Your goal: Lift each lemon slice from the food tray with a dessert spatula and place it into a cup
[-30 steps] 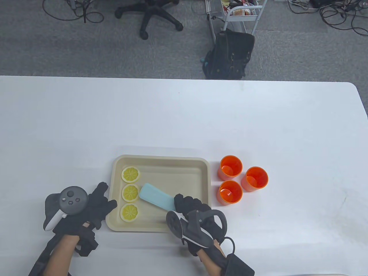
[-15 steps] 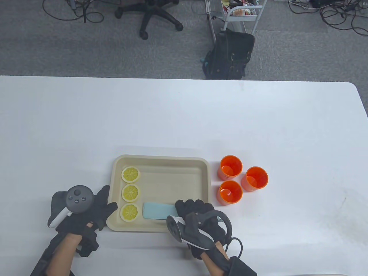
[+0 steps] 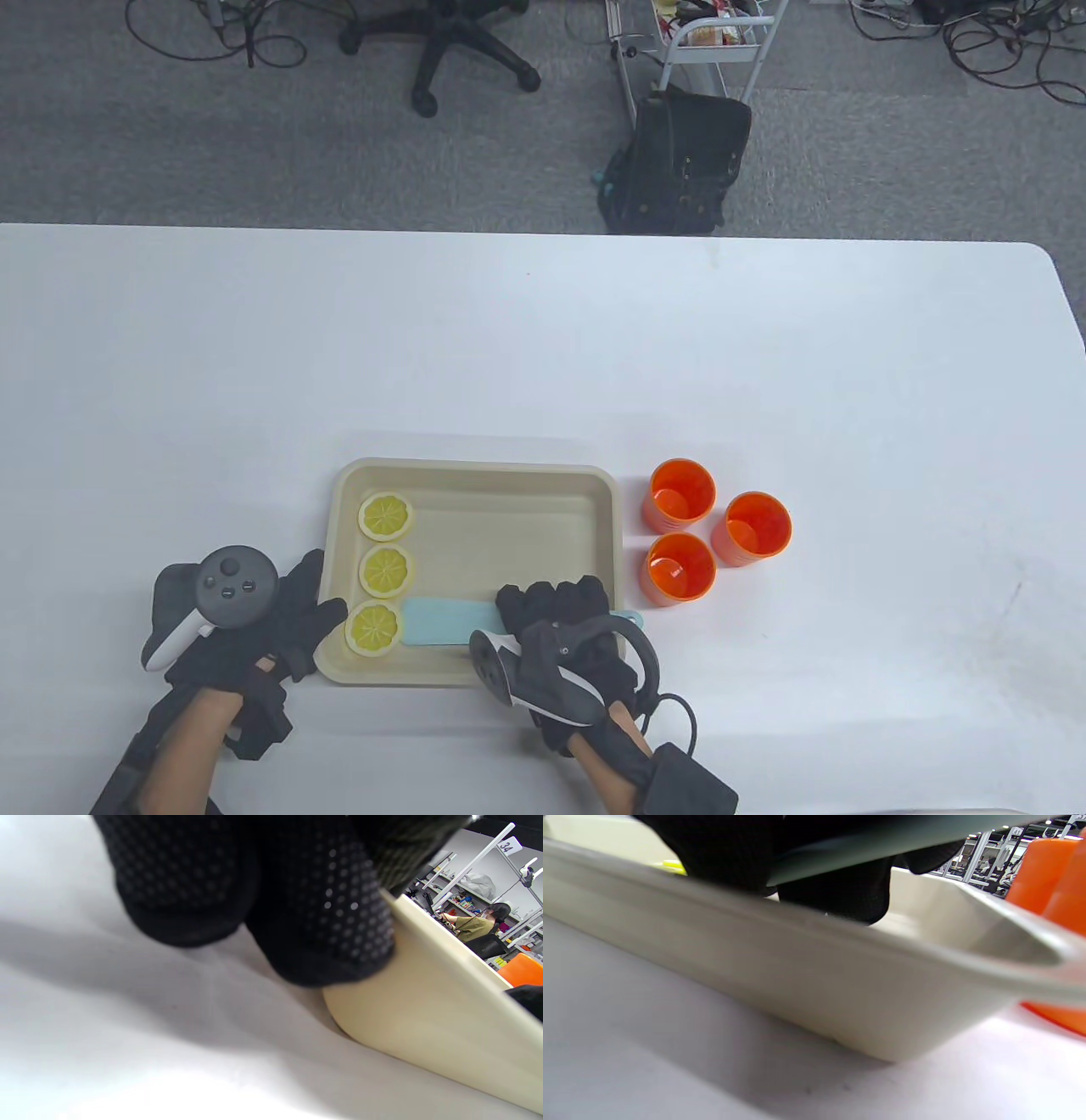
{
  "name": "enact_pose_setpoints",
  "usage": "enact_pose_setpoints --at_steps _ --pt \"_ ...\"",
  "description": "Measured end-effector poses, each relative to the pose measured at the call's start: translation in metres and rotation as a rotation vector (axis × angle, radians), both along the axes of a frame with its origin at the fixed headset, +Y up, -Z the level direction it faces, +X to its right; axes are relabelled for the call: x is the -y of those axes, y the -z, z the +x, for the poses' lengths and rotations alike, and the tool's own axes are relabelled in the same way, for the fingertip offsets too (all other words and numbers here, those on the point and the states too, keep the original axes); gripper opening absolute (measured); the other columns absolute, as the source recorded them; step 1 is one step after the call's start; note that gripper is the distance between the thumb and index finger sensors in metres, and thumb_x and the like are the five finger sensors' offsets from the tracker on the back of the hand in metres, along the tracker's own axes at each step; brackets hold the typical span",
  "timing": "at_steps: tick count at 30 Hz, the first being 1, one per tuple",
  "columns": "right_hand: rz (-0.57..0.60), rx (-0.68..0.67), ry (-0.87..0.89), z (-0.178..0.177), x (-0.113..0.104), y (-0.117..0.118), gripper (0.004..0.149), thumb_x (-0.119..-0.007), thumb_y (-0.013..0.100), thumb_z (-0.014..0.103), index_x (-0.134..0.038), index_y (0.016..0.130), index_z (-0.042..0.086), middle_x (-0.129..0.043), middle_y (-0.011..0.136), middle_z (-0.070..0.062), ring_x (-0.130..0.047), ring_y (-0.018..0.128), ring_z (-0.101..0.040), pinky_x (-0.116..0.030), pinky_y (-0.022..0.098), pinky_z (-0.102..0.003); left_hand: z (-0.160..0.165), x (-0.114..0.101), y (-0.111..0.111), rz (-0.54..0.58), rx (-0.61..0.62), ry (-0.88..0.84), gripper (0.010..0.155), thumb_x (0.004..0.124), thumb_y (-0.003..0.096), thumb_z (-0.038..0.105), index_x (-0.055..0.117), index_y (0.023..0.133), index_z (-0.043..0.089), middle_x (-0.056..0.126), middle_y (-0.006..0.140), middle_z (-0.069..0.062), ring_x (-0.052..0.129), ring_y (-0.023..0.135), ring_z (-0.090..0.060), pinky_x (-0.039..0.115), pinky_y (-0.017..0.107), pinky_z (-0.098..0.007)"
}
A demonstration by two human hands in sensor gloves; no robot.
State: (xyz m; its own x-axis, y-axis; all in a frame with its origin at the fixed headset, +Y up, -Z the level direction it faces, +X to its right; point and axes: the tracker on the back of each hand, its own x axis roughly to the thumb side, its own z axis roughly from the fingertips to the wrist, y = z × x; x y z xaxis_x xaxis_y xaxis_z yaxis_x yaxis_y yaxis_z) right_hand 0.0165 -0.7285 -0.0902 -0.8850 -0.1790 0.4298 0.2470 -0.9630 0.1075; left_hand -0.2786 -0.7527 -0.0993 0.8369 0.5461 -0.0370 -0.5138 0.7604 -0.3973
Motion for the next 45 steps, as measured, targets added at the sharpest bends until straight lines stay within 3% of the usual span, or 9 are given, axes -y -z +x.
enact_pose_setpoints --at_steps 21,36,45 --pt "0.067 -0.170 0.139 -0.021 0.004 -0.005 0.058 -0.086 0.047 0.036 -0.069 0.102 0.027 -0.082 0.095 -0.003 -0.092 0.079 -0.023 -0.064 0.073 -0.056 0.001 0.001 0.000 -0.013 -0.001 0.007 0.077 0.081 0.0546 0.046 0.050 0.107 -0.001 0.096 0.063 -0.001 0.109 0.030 -0.003 0.097 0.029 -0.031" --pt "0.191 0.045 0.254 0.027 -0.035 0.001 0.058 -0.086 0.048 0.036 -0.070 0.102 0.025 -0.082 0.095 -0.004 -0.092 0.078 -0.024 -0.064 0.073 -0.057 0.002 0.001 -0.001 -0.013 -0.002 0.015 0.075 0.077 0.0555 0.045 0.049 0.107 -0.002 0.096 0.063 -0.002 0.109 0.030 -0.003 0.097 0.029 -0.031" --pt "0.323 0.210 0.333 0.072 -0.060 0.005 0.058 -0.086 0.048 0.036 -0.070 0.102 0.025 -0.082 0.095 -0.003 -0.092 0.079 -0.025 -0.063 0.074 -0.057 0.002 0.002 -0.002 -0.012 -0.004 0.016 0.075 0.077 0.0557 0.045 0.049 0.107 -0.001 0.096 0.063 -0.002 0.108 0.030 -0.003 0.097 0.029 -0.031"
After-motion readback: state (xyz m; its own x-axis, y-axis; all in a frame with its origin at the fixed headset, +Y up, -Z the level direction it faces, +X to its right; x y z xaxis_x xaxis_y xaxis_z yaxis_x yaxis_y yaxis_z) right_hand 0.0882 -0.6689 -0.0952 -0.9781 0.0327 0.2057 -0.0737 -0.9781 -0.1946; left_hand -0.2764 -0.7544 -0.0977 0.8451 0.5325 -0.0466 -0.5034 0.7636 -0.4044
